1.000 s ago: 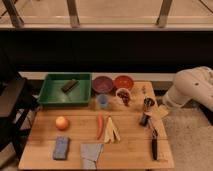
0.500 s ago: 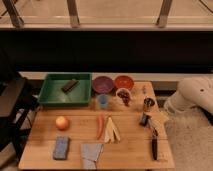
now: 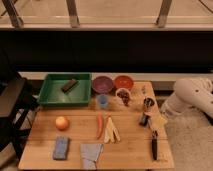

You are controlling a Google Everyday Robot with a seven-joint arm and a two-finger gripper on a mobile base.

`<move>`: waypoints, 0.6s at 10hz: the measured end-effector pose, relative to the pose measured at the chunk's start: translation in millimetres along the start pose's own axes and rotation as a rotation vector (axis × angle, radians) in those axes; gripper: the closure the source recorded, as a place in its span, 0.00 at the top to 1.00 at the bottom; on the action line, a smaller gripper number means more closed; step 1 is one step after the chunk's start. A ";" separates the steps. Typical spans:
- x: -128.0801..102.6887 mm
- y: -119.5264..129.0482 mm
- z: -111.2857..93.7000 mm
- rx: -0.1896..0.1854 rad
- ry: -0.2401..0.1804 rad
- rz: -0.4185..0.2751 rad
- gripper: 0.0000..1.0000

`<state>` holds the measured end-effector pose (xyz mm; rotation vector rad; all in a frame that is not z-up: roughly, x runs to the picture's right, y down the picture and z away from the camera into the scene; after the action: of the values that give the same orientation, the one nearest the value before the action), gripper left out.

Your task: Place brush in red bowl

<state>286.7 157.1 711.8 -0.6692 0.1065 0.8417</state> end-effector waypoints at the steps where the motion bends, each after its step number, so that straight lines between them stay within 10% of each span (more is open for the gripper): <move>1: -1.6 0.6 0.6 -0.001 -0.001 -0.003 0.80; 6: 2.2 -4.0 14.7 -0.027 -0.026 0.029 0.80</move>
<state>288.6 165.2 724.8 -0.6834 0.0813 0.8804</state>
